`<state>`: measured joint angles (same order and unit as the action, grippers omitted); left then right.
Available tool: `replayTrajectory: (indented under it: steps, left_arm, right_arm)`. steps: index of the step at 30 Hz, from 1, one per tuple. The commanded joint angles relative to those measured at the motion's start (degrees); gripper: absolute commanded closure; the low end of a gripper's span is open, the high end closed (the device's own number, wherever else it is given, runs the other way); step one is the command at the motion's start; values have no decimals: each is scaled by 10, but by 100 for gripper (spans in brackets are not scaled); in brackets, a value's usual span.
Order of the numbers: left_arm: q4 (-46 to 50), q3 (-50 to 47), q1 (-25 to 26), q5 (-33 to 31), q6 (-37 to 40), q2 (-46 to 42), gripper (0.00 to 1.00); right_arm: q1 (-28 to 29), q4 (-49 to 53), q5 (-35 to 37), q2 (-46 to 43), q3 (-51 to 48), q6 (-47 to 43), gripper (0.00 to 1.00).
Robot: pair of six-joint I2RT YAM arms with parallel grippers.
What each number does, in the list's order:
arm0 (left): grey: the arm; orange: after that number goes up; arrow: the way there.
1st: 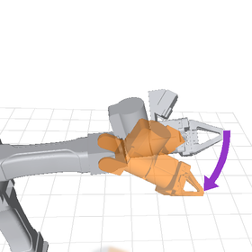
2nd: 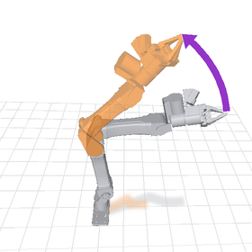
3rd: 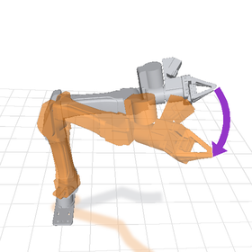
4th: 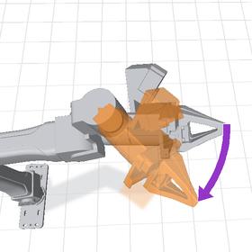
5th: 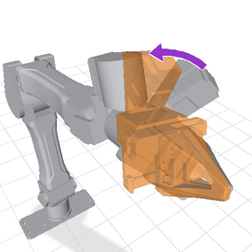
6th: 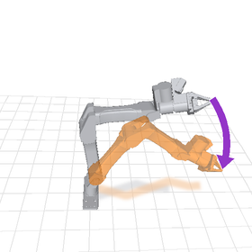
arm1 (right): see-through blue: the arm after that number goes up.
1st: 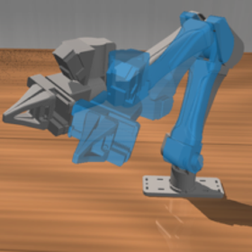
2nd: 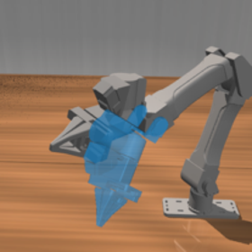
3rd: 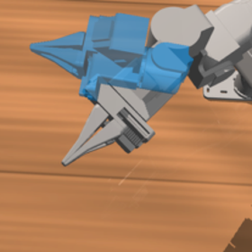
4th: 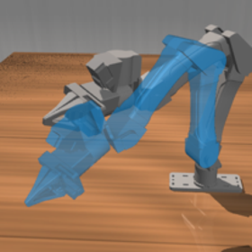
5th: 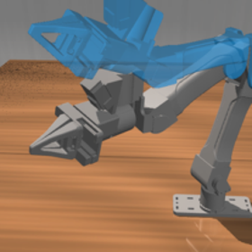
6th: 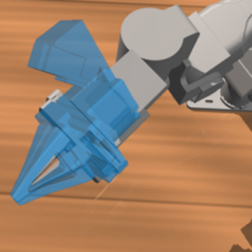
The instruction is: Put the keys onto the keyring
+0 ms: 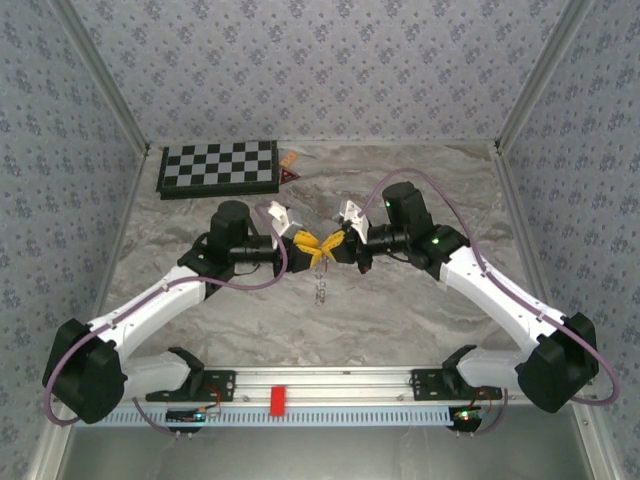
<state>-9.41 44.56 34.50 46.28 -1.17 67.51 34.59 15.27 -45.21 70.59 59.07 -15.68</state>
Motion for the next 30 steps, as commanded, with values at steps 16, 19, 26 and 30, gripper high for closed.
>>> replayTrajectory:
  steps: [16, 19, 26, 30]
  left_arm:
    - [-57, 2, 3, 3, -27, -14, 100]
    - [-88, -11, 2, 0, -42, -21, 100]
    - [-172, -41, 2, -15, -87, -36, 100]
    - [-207, -48, 2, -15, -108, -39, 100]
  right_arm:
    - [17, 4, 1, 7, 14, -9, 100]
    - [4, -32, 1, -9, -4, 24, 87]
    - [-29, -158, -14, -54, -63, 123, 78]
    - [-46, -219, -42, -63, -94, 177, 75]
